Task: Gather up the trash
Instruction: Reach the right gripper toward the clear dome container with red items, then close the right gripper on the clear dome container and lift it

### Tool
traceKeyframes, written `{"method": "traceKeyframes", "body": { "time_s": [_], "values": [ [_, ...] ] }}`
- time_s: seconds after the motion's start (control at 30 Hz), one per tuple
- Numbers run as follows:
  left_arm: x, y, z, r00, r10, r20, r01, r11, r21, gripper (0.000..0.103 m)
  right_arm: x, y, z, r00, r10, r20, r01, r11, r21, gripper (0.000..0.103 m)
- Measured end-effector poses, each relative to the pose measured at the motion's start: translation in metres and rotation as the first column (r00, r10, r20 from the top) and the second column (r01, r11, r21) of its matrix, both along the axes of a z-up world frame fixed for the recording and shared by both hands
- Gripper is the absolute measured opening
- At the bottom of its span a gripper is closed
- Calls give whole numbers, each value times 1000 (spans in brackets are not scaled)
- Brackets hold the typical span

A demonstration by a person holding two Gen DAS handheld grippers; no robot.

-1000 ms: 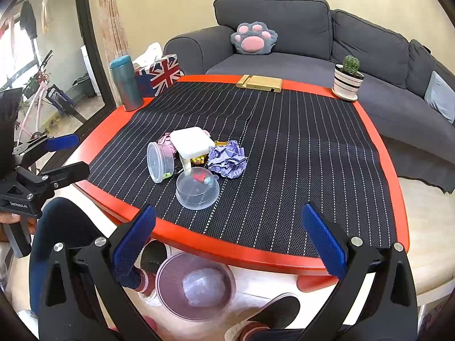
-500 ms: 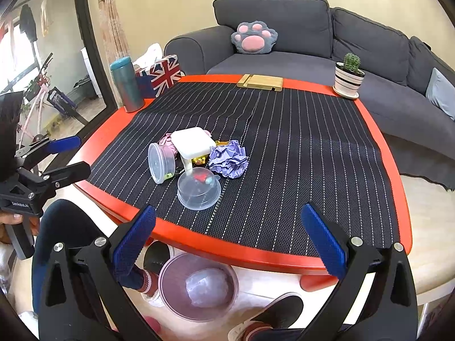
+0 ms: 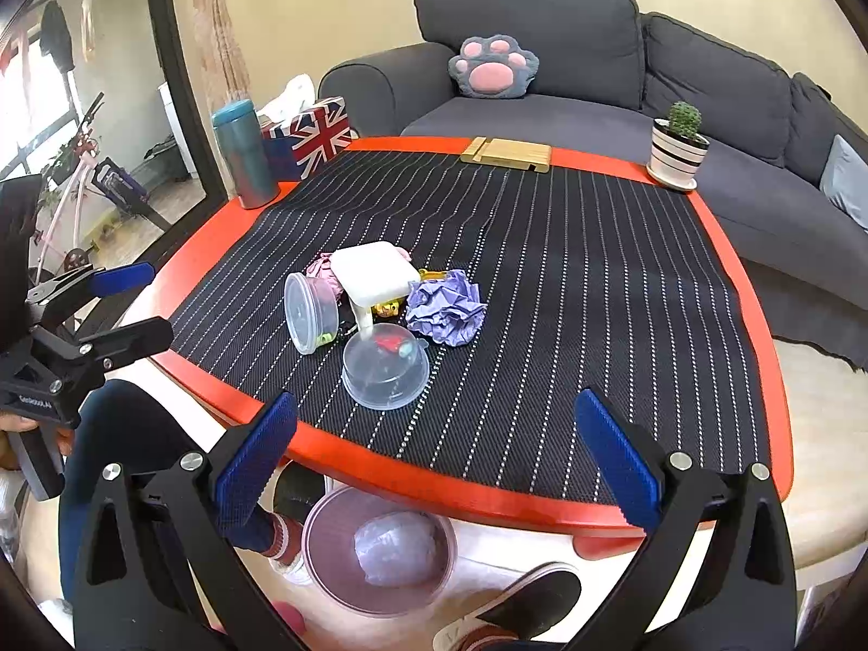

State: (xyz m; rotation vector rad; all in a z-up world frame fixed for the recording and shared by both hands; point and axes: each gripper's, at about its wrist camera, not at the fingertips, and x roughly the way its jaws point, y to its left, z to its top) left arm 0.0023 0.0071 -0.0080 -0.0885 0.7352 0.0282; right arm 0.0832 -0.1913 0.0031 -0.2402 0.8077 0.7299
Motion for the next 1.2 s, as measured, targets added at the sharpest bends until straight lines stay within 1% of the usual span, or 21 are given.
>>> {"method": "traceKeyframes", "body": {
  "time_s": [0.17,0.4,0.53,0.57,0.67,0.7,0.87,1.0,1.03,1.13,1.2],
  "values": [
    [0,4,-1,1000,10,-1,-10,1000,-4,98,9,13,-4,999,22,-25,-23,999,-23,100],
    [-3,9,-2,1000,19,0,-19,1000,-13,98,21,37,-17,996,64,-59,-68,994,-82,100],
    [-3,11,-3,1000,21,-21,-22,1000,-22,98,29,50,-23,991,80,-104,-90,991,-94,100],
    [-3,12,-3,1000,21,-5,-21,1000,-23,98,31,53,-24,990,84,-109,-95,990,-102,100],
    [-3,12,-4,1000,19,-16,-20,999,-29,98,34,62,-30,986,104,-133,-121,985,-124,100],
    [-3,13,-3,1000,19,0,-19,1000,-24,98,34,65,-33,983,115,-141,-134,982,-131,100],
    [-4,15,-4,1000,24,2,-24,1000,-19,98,39,78,-44,974,150,-168,-176,973,-152,100],
    [-4,18,-5,1000,25,7,-24,999,-38,98,41,84,-53,970,156,-184,-189,966,-175,100],
    [-4,18,-5,1000,25,9,-24,999,-39,98,42,86,-55,969,160,-187,-193,966,-172,99],
    [-4,18,-6,1000,23,12,-23,999,-26,98,43,89,-58,969,160,-189,-196,963,-186,77],
    [-4,18,-7,1000,21,3,-21,999,-24,98,44,90,-61,968,160,-193,-196,962,-191,76]
  ]
}}
